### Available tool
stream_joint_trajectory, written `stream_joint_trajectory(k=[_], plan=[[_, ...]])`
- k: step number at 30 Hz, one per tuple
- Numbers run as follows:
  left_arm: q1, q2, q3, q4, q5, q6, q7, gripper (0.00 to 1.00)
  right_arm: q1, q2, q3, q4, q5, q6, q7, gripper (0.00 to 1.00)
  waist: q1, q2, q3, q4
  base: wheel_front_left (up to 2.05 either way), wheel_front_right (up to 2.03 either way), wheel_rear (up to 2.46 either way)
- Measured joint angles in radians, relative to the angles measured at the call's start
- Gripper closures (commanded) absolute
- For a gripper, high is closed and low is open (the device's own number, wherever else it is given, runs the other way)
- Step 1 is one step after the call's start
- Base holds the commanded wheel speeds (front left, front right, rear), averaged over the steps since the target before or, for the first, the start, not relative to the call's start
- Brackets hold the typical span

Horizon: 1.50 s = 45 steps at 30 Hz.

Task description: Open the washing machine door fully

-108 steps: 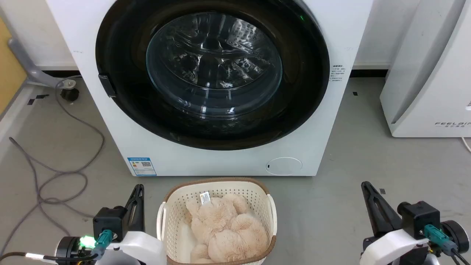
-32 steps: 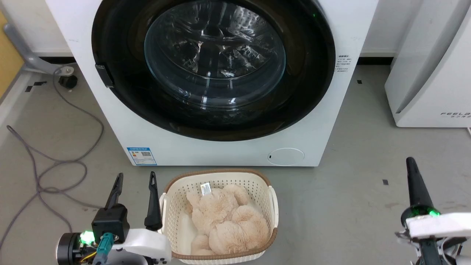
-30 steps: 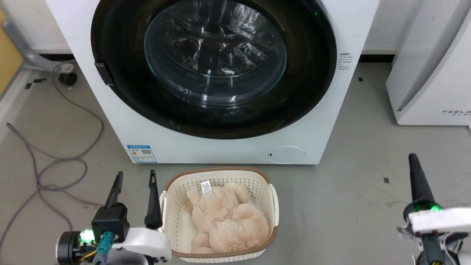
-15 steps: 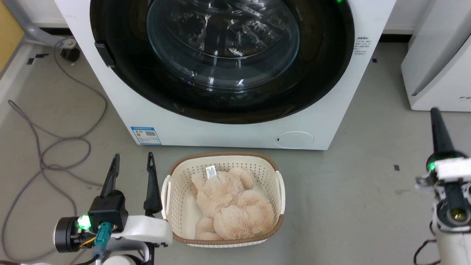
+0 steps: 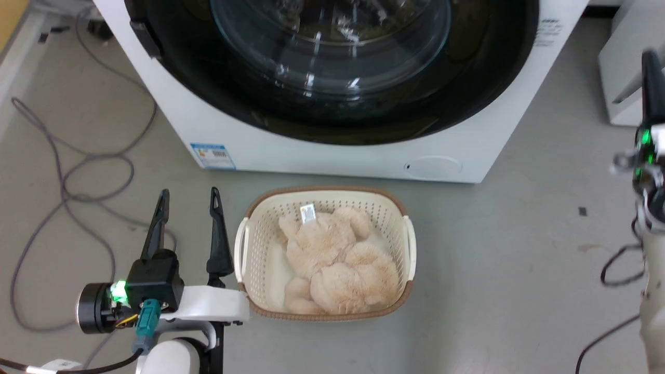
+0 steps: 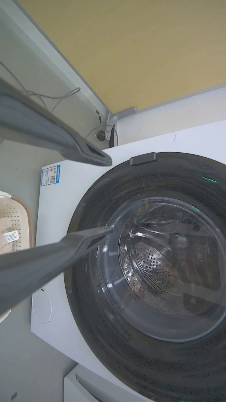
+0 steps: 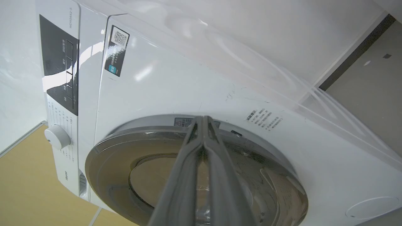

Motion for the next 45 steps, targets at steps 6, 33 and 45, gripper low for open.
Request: stream_joint_trajectory(k=[6,33,45], plan=[[-0.030,0.000,-0.012,-0.004,-0.009,0.016,-0.014,0.00,-0.132,-0.029,0.046,0.083,0.014,0.000,0.004,1.00,0.0000,0.0000,0.048,0.020,0.00,0.00,0.00],[-0.104,0.000,-0.067,-0.021,-0.035,0.099,-0.068,0.00,-0.466,-0.127,0.231,0.357,0.175,0.000,0.108,1.00,0.0000,0.0000,0.174,0.109,0.00,0.00,0.00],[-0.114,0.000,-0.070,-0.016,-0.037,0.102,-0.076,0.00,-0.490,-0.166,0.281,0.343,0.251,0.000,0.277,1.00,-0.0001,0.0000,0.158,0.103,0.00,0.00,0.00]])
